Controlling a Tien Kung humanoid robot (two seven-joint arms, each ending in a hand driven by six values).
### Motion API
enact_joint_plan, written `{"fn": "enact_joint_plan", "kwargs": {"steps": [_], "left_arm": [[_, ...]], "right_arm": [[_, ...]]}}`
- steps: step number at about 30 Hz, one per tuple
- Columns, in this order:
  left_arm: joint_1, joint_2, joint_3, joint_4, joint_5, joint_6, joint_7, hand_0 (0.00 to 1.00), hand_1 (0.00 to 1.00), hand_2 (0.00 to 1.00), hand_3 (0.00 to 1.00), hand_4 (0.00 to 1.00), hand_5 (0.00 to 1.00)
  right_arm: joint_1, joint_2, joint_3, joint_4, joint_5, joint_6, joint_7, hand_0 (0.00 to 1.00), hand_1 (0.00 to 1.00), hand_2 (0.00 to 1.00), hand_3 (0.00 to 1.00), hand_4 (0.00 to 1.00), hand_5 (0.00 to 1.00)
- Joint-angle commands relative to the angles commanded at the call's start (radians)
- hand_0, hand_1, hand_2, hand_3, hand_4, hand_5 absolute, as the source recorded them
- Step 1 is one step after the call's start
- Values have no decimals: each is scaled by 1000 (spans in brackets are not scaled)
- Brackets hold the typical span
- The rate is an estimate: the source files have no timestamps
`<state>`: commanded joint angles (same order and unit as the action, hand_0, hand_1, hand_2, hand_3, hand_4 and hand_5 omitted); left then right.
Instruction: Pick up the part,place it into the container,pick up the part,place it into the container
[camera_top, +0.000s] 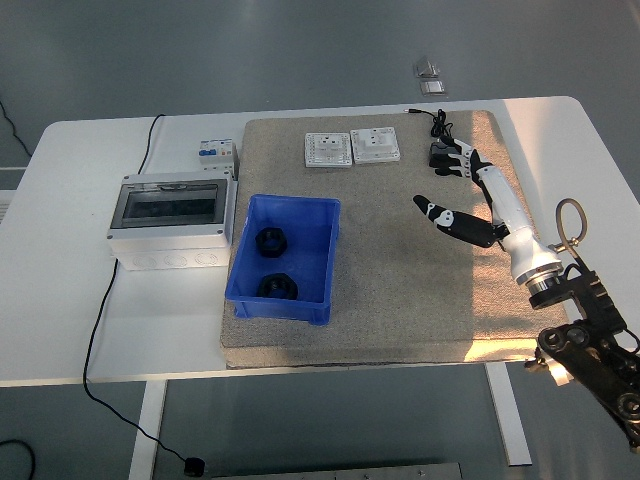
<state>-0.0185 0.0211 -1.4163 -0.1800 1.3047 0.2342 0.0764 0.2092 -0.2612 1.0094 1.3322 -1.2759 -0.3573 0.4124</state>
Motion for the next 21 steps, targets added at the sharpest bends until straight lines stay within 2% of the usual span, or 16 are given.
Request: {"fn": "enact_joint_plan", "kwargs": {"steps": [1,6,7,8,13,21], "left_arm": [[-1,-1,0,0,4,-1,0,696,670,720,708,783,911],[-7,-1,10,0,12,-7,-2,696,670,720,708,783,911],[-8,-1,14,0,10,-8,-3,696,671,719,708,783,912],[-9,-1,17,0,9,-9,-4,696,671,719,708,783,912],[-15,1,25,0,8,-13,-5,696,671,718,709,782,906],[-21,10,26,0,16,-20,-5,696,671,717,709,782,904]], "right_arm": [[-18,3,21,0,34,4,23,773,635,708,697,837,462],[-58,8,100,-2,216,18,123,773,635,708,697,837,462],[-61,9,107,-4,252,21,135,746,597,693,662,863,523],[-63,9,111,-5,288,22,144,746,597,693,662,863,523],[-70,13,119,-11,463,28,166,741,577,682,653,860,529],[-71,17,119,-17,670,33,173,743,575,680,648,854,524]]}}
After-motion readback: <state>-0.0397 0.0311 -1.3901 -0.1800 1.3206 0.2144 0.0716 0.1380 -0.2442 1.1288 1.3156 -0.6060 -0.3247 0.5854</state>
